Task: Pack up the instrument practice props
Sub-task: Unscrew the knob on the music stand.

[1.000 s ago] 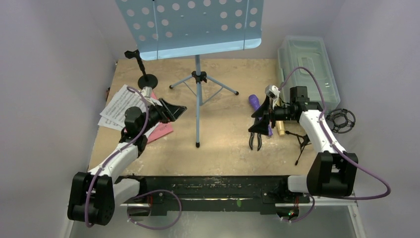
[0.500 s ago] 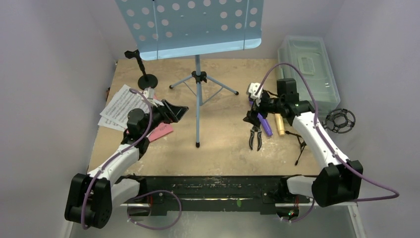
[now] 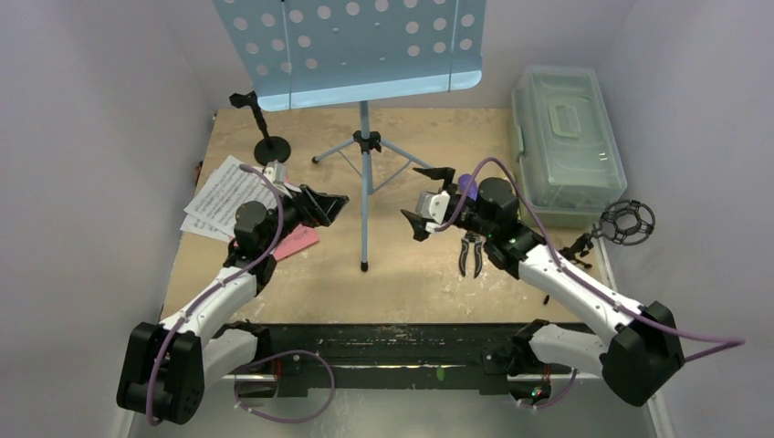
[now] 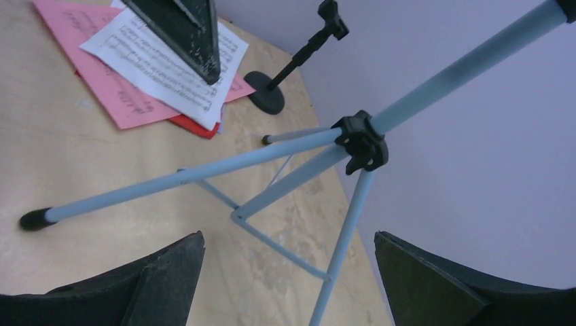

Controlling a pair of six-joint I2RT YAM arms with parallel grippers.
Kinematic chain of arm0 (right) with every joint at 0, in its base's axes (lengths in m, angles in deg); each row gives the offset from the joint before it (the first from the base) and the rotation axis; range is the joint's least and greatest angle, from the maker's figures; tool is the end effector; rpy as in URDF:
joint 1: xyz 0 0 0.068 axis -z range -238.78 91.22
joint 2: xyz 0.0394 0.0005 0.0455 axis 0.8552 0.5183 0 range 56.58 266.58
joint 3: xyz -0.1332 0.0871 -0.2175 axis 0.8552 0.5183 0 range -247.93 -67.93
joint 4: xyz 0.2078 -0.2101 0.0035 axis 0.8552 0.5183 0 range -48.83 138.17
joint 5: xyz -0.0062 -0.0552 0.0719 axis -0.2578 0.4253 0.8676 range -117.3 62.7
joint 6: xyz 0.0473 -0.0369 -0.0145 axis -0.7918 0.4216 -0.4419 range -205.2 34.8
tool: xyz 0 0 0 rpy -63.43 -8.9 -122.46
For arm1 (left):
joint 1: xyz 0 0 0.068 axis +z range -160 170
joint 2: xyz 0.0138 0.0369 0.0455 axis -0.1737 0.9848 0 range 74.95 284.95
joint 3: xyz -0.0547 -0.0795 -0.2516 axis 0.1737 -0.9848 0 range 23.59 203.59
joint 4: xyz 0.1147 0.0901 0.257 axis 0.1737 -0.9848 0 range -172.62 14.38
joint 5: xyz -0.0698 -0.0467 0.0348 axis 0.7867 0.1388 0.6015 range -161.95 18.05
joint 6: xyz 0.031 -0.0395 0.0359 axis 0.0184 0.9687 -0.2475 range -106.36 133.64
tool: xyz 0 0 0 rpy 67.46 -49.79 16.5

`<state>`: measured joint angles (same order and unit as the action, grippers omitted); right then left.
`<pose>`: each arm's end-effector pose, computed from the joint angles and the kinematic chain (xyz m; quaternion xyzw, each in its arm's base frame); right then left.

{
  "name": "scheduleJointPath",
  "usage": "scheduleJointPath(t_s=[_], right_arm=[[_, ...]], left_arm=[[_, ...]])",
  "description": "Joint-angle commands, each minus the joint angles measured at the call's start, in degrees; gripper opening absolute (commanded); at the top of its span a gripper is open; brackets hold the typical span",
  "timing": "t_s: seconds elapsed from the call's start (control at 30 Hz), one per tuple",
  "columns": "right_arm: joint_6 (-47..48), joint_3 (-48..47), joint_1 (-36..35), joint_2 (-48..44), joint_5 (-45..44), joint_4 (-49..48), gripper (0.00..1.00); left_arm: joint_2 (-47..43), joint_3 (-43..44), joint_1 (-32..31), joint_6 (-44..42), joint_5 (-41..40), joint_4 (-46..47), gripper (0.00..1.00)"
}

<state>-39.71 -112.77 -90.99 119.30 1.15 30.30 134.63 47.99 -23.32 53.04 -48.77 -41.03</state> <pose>0.2424 0.1790 0.3019 -0.5822 0.4633 0.1085 0.6592 0.2580 -0.0798 0.2236 -0.0197 0.7107 -0.4338 0.5535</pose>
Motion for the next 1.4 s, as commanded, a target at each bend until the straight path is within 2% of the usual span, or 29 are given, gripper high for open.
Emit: scheduleJointPath(t_s=[0.0,0.13,0.37,0.53,0.7,0.87,1.2,1.37], right_arm=[[-0.92,1.93,-3.19,5.41,-9.18,-26.34,0.99],[0.49,1.15,-4.24,9.87,-11.07,-32.78,0.99],[0.92,-5.37,-4.42,18.28,-11.37,-32.93,0.94],[0.58,-11.06,-4.5,25.11,-11.04,-33.23,0.85],[1.04,-15.84,-4.49,29.98,-11.78,-32.17,0.69],[2.39,-18.75,-4.5,33.08,-11.97,-30.23,0.44],[7.53,-17.59,-4.5,32.21,-11.66,-26.96,0.23],[14.19,-17.91,-4.51,32.45,-9.78,-24.68,0.09]], left_arm=[[-0.03,-1.04,-0.63,-0.4,0.34,4.44,0.87],[-0.05,-1.64,-0.89,0.28,0.53,5.64,0.87],[1.04,-2.34,-1.25,1.69,1.16,6.84,0.87],[0.8,-2.57,-1.31,1.53,1.13,6.55,0.87],[0.77,-2.37,-1.36,0.9,0.85,5.49,0.87],[1.69,-2.17,-1.36,0.99,1.09,5.15,0.87],[3.27,-1.82,-1.36,1.47,1.6,5.62,0.87],[2.84,-1.75,-1.36,1.39,1.66,5.08,0.87]])
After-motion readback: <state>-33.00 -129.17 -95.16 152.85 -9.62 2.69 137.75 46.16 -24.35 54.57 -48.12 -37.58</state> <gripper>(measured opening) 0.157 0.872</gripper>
